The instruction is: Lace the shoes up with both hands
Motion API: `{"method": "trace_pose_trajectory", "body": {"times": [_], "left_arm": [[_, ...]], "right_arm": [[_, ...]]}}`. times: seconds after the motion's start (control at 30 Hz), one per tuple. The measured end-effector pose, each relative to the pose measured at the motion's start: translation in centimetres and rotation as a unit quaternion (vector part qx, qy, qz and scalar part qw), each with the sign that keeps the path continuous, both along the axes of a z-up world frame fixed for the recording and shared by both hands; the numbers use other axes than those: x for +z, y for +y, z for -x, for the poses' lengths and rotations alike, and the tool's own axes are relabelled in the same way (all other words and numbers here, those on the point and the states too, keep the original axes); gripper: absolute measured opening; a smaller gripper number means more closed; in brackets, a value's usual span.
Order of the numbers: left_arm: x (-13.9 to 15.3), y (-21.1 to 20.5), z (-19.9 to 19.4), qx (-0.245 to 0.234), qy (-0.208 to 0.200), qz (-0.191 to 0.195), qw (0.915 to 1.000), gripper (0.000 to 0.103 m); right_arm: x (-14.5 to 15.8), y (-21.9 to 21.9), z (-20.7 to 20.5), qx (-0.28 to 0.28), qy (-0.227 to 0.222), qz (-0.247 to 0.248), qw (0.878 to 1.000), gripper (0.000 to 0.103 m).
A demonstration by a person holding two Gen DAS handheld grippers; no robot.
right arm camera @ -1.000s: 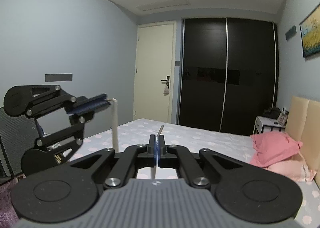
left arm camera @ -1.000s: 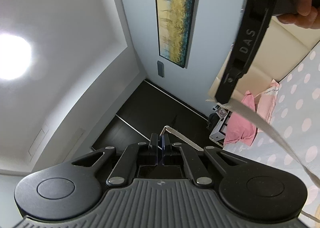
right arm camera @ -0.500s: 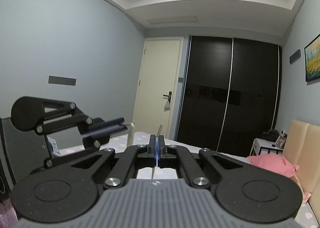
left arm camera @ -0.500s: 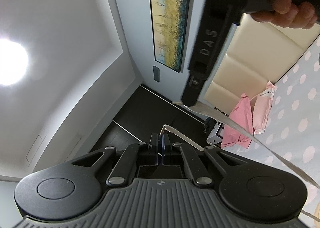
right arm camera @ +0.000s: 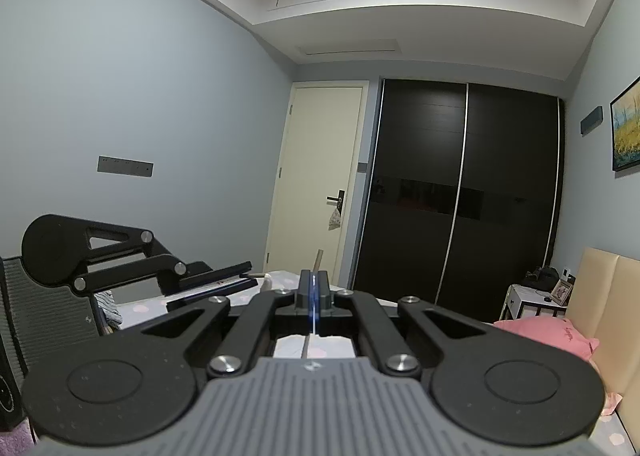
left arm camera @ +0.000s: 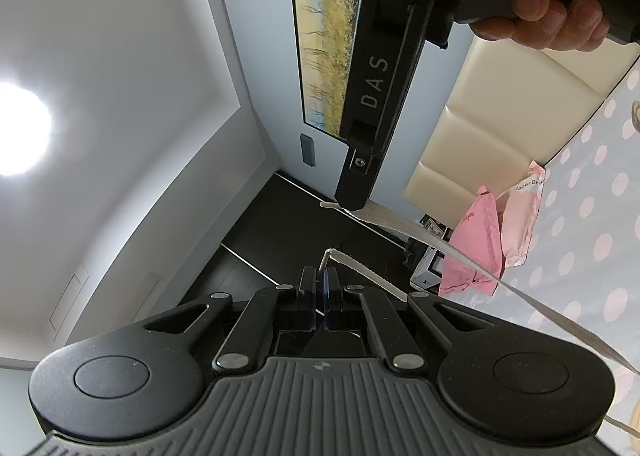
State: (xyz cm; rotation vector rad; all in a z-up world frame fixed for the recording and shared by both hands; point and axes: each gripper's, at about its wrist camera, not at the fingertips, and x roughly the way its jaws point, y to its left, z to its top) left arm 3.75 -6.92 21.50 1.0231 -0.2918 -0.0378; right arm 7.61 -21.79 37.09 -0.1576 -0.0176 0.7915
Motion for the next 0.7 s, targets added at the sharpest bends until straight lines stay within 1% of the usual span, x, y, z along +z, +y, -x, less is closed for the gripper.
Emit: {"method": "trace_pose_trajectory", "body": {"times": [0.17, 0.23, 0.33, 0.43, 0.57, 0.7], "left_arm": [[-0.8, 0.5, -0.2, 0.011, 0.011, -0.008, 0.9999, 0.001], [-1.6, 1.4, -0.5, 0.024, 0.024, -0.011, 0.9994, 0.001], [-3.2, 3.4, -0.9, 0.052, 0.046, -0.017, 0.9975, 0.001], [-5.2, 5.9, -1.5, 0.088, 0.072, -0.021, 0.9932, 0.001], [-8.1, 9.4, -2.5, 0.133, 0.114, -0.020, 0.9844, 0.001], [-12.3, 11.4, -3.4, 0.150, 0.172, -0.040, 0.9727, 0.001]], "right_arm": [[-0.2, -0.1, -0.7, 0.000, 0.005, 0.001, 1.000, 0.001], [-0.7, -0.4, -0.9, -0.003, 0.009, 0.003, 1.000, 0.001], [-2.3, -1.0, -1.7, -0.016, 0.023, 0.015, 0.999, 0.001], [-4.8, -1.8, -2.8, -0.036, 0.046, 0.037, 0.998, 0.001], [-8.8, -2.9, -4.9, -0.057, 0.086, 0.067, 0.992, 0.001], [-13.4, -3.0, -7.6, -0.065, 0.136, 0.097, 0.984, 0.001]]}}
